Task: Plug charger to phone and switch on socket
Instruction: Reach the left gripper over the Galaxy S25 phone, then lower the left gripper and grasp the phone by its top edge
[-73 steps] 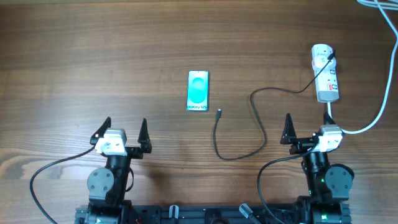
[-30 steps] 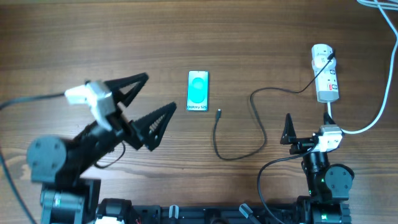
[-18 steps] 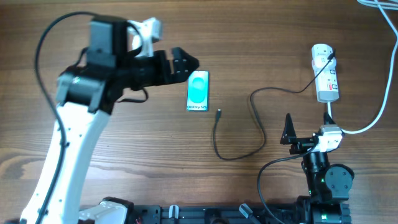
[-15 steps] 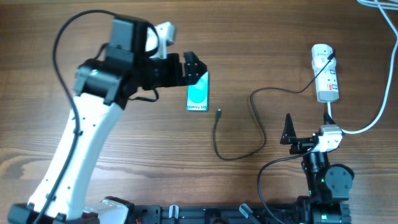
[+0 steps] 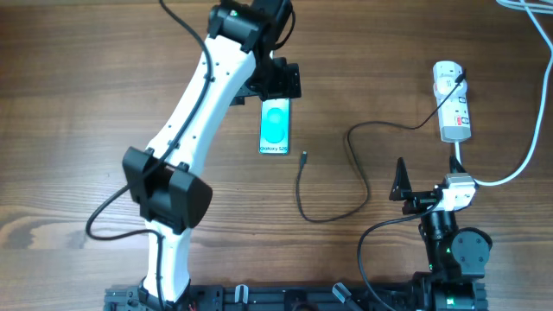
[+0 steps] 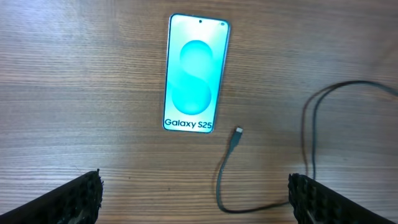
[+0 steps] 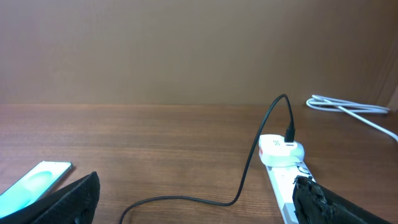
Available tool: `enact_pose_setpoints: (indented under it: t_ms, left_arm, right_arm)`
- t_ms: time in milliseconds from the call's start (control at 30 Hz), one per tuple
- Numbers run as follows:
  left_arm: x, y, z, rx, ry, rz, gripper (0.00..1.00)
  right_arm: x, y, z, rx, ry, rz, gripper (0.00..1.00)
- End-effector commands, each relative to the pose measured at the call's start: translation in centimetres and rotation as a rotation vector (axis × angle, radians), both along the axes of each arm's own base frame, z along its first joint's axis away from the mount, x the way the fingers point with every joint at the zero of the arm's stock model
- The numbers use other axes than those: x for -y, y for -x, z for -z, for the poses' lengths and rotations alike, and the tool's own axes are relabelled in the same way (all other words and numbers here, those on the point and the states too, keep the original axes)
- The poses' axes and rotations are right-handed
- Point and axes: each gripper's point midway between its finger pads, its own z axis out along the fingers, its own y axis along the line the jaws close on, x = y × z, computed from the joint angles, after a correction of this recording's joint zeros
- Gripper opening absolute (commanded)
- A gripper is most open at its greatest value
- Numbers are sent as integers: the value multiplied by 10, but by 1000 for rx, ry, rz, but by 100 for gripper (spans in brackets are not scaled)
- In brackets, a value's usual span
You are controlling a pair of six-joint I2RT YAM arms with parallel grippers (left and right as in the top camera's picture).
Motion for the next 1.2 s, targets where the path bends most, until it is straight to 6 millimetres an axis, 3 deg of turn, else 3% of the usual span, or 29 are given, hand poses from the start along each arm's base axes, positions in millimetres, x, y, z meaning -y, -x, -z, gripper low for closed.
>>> enact_pose_setpoints:
  t_ms: [0, 267, 567, 867, 1033, 1167]
  left_arm:
    - [-1, -8, 17, -17, -33, -5, 100]
    - [-3, -9, 97, -97, -106, 56, 100]
    - [8, -3, 151, -83, -98, 80, 100]
    - [13, -7, 166, -58, -98, 87, 100]
    - [11, 0, 192, -112, -125, 89, 100]
    - [10, 2, 198, -126, -132, 92, 100]
  right_arm:
    - [1, 0, -2, 9, 8, 8, 100]
    - [1, 0, -2, 9, 8, 8, 100]
    - [1, 0, -2, 9, 8, 8, 100]
    - [1, 0, -2, 9, 9, 8, 100]
    - [1, 0, -2, 9, 8, 8, 100]
    - [1, 0, -2, 9, 8, 8, 100]
